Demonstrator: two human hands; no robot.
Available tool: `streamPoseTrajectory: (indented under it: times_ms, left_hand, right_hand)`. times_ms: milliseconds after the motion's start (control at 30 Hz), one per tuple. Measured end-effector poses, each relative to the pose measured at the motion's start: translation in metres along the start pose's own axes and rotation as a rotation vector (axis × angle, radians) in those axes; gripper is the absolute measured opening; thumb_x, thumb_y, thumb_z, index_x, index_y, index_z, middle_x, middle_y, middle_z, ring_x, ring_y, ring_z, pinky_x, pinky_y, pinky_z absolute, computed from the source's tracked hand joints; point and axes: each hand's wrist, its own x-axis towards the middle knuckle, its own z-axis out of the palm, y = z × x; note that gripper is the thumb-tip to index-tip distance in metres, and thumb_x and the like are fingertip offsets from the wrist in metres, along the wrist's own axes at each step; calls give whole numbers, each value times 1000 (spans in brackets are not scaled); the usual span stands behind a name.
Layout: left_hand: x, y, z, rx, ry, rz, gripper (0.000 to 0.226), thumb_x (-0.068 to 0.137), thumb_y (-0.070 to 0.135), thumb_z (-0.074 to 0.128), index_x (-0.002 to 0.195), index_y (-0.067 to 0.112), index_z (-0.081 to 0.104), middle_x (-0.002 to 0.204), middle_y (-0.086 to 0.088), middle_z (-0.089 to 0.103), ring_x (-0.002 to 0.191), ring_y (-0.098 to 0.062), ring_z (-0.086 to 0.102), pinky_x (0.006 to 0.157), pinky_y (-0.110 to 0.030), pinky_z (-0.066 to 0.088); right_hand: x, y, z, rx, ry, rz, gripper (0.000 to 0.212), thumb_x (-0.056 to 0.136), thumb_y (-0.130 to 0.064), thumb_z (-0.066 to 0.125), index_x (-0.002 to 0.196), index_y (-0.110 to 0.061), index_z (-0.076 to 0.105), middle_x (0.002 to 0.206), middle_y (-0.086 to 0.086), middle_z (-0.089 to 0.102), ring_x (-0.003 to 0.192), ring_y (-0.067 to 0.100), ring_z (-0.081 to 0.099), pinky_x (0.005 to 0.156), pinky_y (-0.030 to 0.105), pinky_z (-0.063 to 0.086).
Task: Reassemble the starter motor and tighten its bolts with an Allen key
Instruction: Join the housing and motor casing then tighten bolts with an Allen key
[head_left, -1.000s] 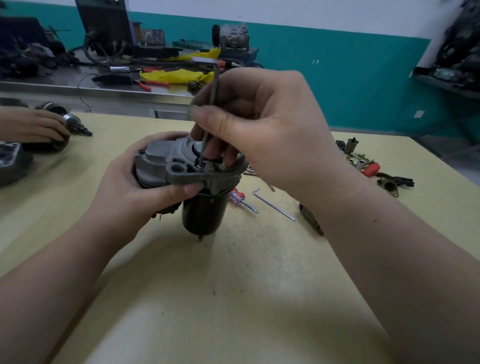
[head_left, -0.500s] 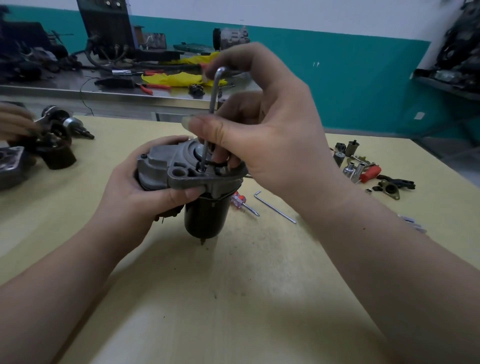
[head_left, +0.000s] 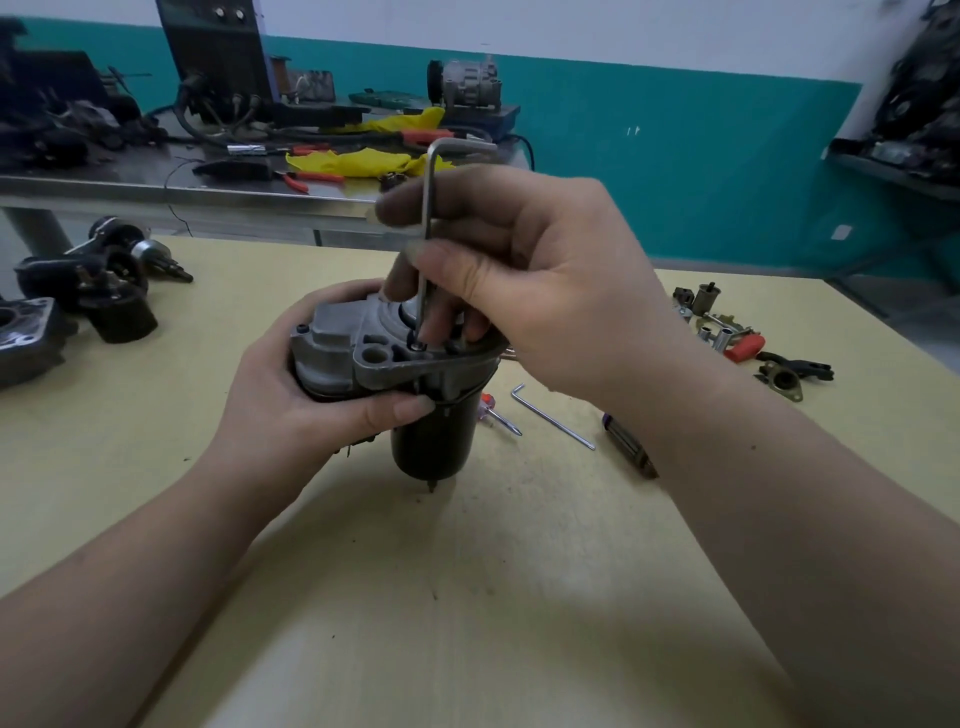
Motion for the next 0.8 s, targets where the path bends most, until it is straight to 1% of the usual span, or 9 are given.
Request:
streamPoseTrajectory:
  times_ms: [100, 233, 333, 400, 467, 533, 633, 733, 800]
  left_hand:
    - [1, 0, -1, 53, -21, 26, 82, 53, 36, 102, 128, 39, 70, 124, -1, 78, 119, -22, 75, 94, -26, 61]
    - [0, 1, -2, 115, -21, 37, 88, 49, 49, 104, 129, 50, 67, 130, 4, 75, 123, -17, 73, 96, -22, 59]
    - [0, 0, -1, 173, 2, 54, 91, 49, 43, 102, 130, 58, 63, 130, 10, 74, 121, -12, 73, 92, -19, 59]
    - [0, 0, 0, 195, 8, 59, 91, 49, 42, 101, 131, 56, 63, 129, 11, 74, 119, -10, 74, 89, -19, 60]
    - [0, 0, 1, 204, 9, 51, 93, 49, 41, 100, 134, 46, 63, 128, 8, 75, 118, -11, 74, 90, -18, 59]
    - [-1, 1, 2, 211, 2, 45, 92, 49, 41, 99, 134, 39, 63, 126, 9, 76, 118, -9, 73, 90, -16, 58]
    - [-1, 4, 4, 206, -3, 43, 89, 48, 41, 98, 130, 42, 63, 125, 14, 76, 117, -5, 73, 89, -13, 57]
    - [-1, 5, 5, 200, -15, 47, 87, 50, 41, 97, 129, 46, 63, 126, 17, 75, 117, -4, 72, 90, -13, 56]
    - [0, 5, 4, 198, -18, 47, 88, 50, 42, 97, 130, 47, 63, 127, 17, 74, 118, -4, 72, 90, -13, 57]
  right_hand:
    - [-1, -3, -1, 58, 25, 37, 17, 98, -3, 71, 105, -18, 75, 85, -3, 80, 67, 12, 75, 60, 17, 55]
    - [-2, -4, 2, 65, 97, 55, 12, 88, -12, 85, 89, -19, 75, 76, -2, 78, 63, 14, 73, 56, 23, 55]
    - [-1, -1, 3, 38, 128, 36, 21, 84, -12, 89, 83, -22, 70, 71, -5, 73, 60, 11, 70, 55, 22, 54]
    - [-1, -2, 1, 16, 108, 14, 22, 85, -13, 88, 97, -19, 70, 72, -5, 72, 61, 12, 70, 57, 24, 56]
    - [-1, -4, -1, -29, 70, -29, 49, 87, -12, 85, 131, -15, 63, 73, -6, 70, 64, 15, 72, 63, 27, 59]
    - [-2, -6, -3, -64, 43, -98, 78, 90, -8, 81, 157, -17, 42, 73, -4, 66, 65, 20, 71, 66, 33, 62]
    - [-2, -6, -3, -77, 36, -133, 69, 94, -6, 77, 153, -18, 44, 76, -3, 66, 64, 28, 69, 65, 45, 64]
    - [-3, -3, -5, 2, 64, -123, 44, 99, -1, 70, 139, -14, 55, 89, 7, 76, 64, 26, 73, 60, 33, 61]
    - [-3, -2, -1, 96, 93, -100, 43, 99, 4, 67, 139, -8, 56, 98, 12, 79, 64, 24, 74, 57, 28, 58]
